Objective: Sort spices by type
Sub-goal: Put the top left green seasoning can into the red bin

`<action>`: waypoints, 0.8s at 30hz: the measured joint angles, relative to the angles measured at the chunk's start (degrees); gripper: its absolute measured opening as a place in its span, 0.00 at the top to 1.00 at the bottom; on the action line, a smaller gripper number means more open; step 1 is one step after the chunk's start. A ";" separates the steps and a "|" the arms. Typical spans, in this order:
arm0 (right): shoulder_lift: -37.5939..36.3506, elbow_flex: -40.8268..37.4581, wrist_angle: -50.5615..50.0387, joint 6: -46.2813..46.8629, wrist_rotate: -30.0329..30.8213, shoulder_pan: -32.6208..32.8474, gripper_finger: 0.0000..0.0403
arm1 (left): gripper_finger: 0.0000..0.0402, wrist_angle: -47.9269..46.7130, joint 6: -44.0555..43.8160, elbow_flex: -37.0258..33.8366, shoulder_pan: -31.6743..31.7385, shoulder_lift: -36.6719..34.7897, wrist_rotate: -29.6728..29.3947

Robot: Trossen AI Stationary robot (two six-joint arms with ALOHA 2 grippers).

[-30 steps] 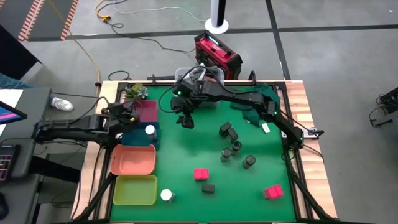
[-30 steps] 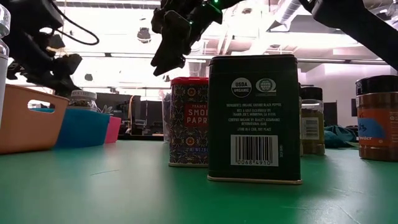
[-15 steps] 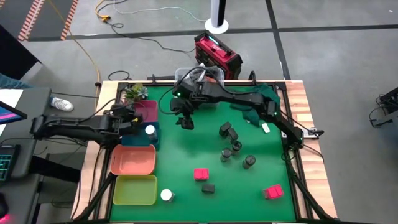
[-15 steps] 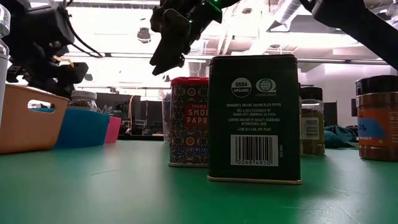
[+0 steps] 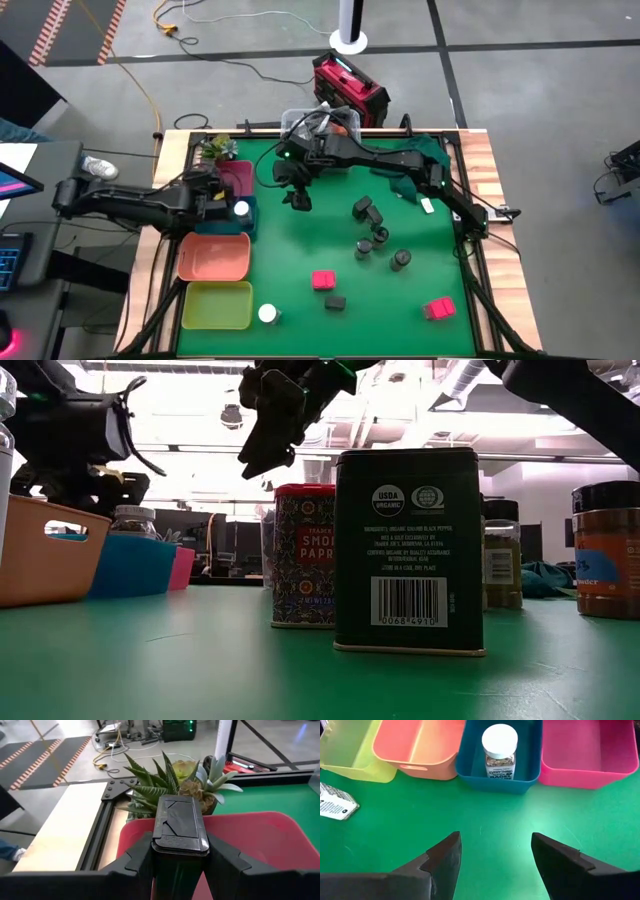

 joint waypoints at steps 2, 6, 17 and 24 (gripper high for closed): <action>0.00 0.00 0.00 0.00 0.02 0.00 0.34 | 0.66 0.02 -1.17 0.00 -0.02 1.45 -0.02; 0.00 0.00 -0.02 0.00 0.00 0.02 0.34 | 0.66 0.02 -3.47 0.00 -0.02 3.79 -0.02; 0.00 0.00 -0.02 0.00 0.00 0.02 0.34 | 0.66 0.54 -4.88 -0.04 -0.02 7.80 2.58; 0.00 0.00 0.07 0.00 -0.02 0.02 0.34 | 0.66 0.99 -4.79 -0.04 -0.04 9.24 6.08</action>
